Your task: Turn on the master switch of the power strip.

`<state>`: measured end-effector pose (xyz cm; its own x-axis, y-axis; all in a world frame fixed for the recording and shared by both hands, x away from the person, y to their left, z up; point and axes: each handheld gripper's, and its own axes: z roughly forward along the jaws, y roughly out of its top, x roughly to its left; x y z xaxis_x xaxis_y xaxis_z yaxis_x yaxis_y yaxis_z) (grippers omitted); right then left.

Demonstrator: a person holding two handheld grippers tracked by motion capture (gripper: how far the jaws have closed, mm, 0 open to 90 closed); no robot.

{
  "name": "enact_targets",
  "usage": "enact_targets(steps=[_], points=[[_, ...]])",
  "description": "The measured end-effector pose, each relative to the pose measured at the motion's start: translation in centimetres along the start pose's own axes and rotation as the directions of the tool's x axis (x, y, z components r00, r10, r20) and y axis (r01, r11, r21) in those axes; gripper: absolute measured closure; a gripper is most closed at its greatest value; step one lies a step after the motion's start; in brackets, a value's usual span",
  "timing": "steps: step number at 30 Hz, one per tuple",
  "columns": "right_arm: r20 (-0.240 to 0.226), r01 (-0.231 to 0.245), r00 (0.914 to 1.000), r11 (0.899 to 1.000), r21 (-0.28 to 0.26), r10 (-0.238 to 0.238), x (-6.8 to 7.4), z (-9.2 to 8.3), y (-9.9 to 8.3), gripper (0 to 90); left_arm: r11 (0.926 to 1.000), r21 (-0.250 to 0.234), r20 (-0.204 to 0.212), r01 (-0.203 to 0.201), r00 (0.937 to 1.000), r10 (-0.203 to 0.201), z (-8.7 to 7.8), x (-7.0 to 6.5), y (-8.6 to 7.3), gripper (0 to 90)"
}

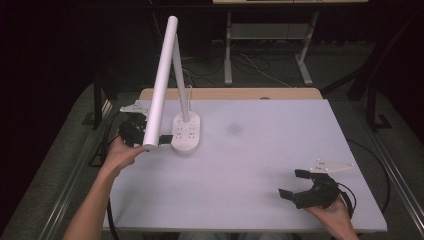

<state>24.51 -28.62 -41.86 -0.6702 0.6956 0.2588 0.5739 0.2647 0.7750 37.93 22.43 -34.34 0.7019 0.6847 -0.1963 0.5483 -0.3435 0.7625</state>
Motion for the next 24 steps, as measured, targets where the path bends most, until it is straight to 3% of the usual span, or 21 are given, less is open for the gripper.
enact_targets(steps=[12, 24], points=[[0.002, -0.005, 1.0, 1.0, 0.002, 0.005, -0.1, 0.0, -0.1, 0.0, 0.9993, 0.034, -0.015, -0.013, 0.9998, 0.013, 0.9, 1.3, 1.4, 5.1], [0.001, -0.004, 1.0, 1.0, 0.003, 0.004, -0.1, -0.1, -0.1, 0.0, 0.9991, 0.039, -0.05, -0.015, 0.9986, 0.017, 1.4, 2.7, 3.0, 9.9]])
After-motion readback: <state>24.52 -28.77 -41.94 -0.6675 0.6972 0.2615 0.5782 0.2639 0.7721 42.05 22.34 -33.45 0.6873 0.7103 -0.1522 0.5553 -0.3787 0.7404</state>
